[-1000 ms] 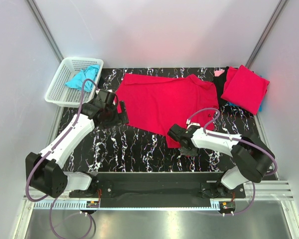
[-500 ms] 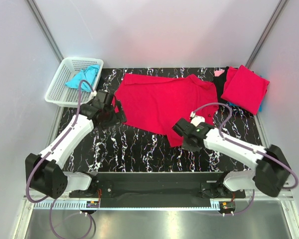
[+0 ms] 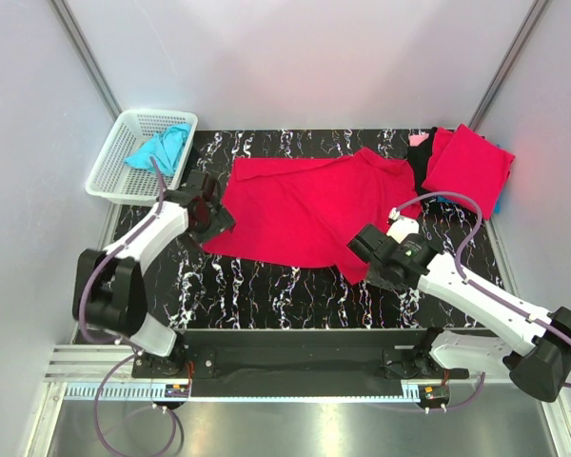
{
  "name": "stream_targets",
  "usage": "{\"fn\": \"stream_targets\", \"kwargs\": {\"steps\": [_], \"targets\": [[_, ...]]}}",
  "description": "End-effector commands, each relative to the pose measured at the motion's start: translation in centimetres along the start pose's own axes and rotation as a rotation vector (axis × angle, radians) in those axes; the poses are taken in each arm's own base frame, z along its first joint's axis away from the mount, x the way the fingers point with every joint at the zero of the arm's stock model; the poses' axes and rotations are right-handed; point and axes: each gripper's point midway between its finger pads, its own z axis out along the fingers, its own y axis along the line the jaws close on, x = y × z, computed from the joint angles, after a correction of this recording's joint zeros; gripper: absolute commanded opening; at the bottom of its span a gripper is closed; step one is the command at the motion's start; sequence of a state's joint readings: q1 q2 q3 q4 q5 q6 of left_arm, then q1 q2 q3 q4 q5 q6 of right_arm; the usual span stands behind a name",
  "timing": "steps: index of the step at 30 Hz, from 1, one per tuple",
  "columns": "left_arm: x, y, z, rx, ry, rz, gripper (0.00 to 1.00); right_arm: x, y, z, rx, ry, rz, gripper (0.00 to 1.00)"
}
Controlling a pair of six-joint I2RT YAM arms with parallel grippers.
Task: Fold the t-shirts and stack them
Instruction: Fold the tshirt
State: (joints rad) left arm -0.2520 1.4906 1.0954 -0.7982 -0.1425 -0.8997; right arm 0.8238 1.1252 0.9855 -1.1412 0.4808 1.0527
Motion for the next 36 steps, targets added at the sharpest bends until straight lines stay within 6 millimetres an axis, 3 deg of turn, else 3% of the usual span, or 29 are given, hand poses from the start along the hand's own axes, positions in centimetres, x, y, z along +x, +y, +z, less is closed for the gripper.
{"fn": "stream_targets", "kwargs": {"steps": [1, 3, 6, 9, 21, 25, 29, 30, 32, 36], "targets": [[1.2, -0.6, 3.2, -0.008, 0.060, -0.033, 0.99, -0.5, -0.7, -0.3, 0.033, -0.032, 0.018, 0.00], [1.3, 0.1, 4.5, -0.052, 0.055, -0.034, 0.95, -0.4, -0.6, -0.3, 0.035, -0.027, 0.014, 0.00], [1.6, 1.2, 5.8, -0.104, 0.048, -0.023, 0.79, -0.6, -0.6, -0.3, 0.030, -0.033, 0.016, 0.00], [1.6, 2.6, 6.1, -0.151, 0.023, -0.018, 0.75, -0.6, -0.7, -0.4, 0.030, -0.038, 0.014, 0.00], [-0.8, 5.1, 6.3, -0.270, -0.078, -0.022, 0.77, -0.4, -0.9, -0.4, 0.024, -0.034, 0.014, 0.00], [-1.8, 4.4, 6.5, -0.267, -0.089, -0.023, 0.75, -0.2, -1.2, -0.6, 0.023, -0.024, 0.013, 0.00], [-2.6, 3.2, 6.9, -0.253, -0.096, -0.016, 0.59, 0.2, -1.4, -0.8, 0.034, 0.001, 0.007, 0.00], [-3.1, 2.8, 6.9, -0.247, -0.104, -0.019, 0.51, 0.3, -1.6, -0.9, 0.035, 0.005, 0.008, 0.00], [-3.4, 2.4, 7.2, -0.243, -0.100, -0.013, 0.46, 0.3, -1.9, -1.3, 0.035, 0.009, 0.012, 0.00], [-3.1, 1.8, 7.7, -0.228, -0.073, -0.017, 0.45, 0.1, -2.1, -1.8, 0.018, -0.001, 0.021, 0.00]]}}
